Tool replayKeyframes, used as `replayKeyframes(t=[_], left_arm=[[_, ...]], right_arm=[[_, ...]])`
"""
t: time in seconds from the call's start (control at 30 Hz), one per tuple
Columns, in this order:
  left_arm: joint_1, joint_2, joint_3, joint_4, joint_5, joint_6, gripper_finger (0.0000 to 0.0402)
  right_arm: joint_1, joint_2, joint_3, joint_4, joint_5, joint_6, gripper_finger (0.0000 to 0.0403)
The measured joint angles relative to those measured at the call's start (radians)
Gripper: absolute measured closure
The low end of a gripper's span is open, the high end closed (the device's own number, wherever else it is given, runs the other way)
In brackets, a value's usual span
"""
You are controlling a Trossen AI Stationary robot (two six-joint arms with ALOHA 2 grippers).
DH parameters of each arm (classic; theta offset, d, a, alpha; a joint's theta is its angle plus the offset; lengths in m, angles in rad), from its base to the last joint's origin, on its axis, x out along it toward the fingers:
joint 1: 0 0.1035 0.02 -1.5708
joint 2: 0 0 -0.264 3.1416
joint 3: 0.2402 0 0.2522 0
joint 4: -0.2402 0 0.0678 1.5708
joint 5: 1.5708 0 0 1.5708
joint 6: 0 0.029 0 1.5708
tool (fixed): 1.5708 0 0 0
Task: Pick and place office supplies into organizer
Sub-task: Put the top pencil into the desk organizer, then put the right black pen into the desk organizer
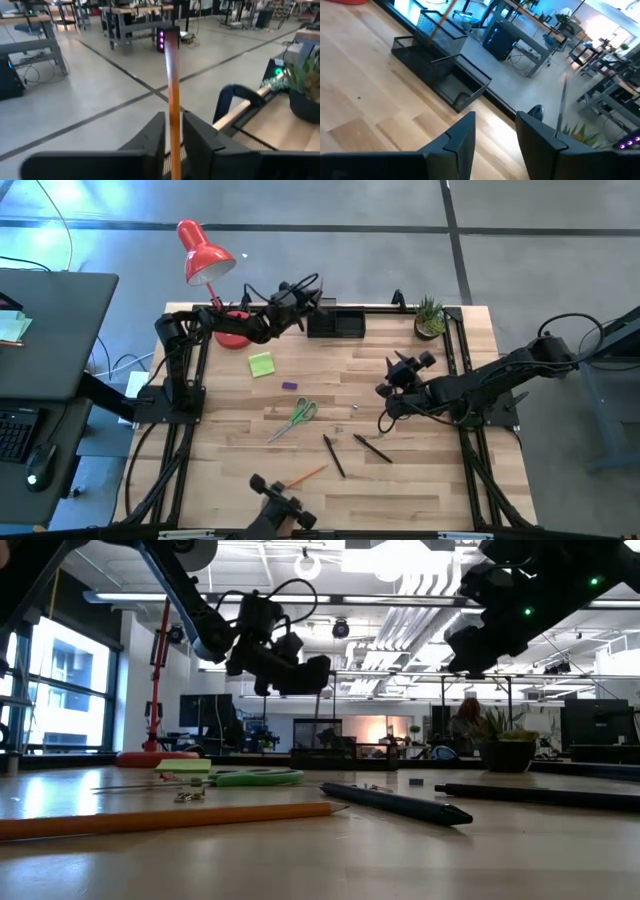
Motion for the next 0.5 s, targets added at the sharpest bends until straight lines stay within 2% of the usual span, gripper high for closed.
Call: replayKeyframes(t=[0.2,0.37,0.43,0.5], left_arm=[[0.000,0.000,0.000,-0.037,-0.014,-0.015,0.0268],[-0.011,-0.037,0.000,-0.043,-0.006,-0.018,0.0228],[-0.026,-0.070,0.000,-0.063,0.002,-0.017,0.0219],[-0.050,-0.108,0.000,-0.115,0.004,-0.009,0.0215]], right_arm=[[0.000,0.000,0.000,0.001,-0.063,0.000,0.0269],[0.000,0.000,0.000,0.001,-0.108,-0.002,0.0269],[0.000,0.000,0.000,0.001,-0.159,-0.008,0.0269],[0.000,0.000,0.000,0.001,-0.256,-0.023,0.0269]])
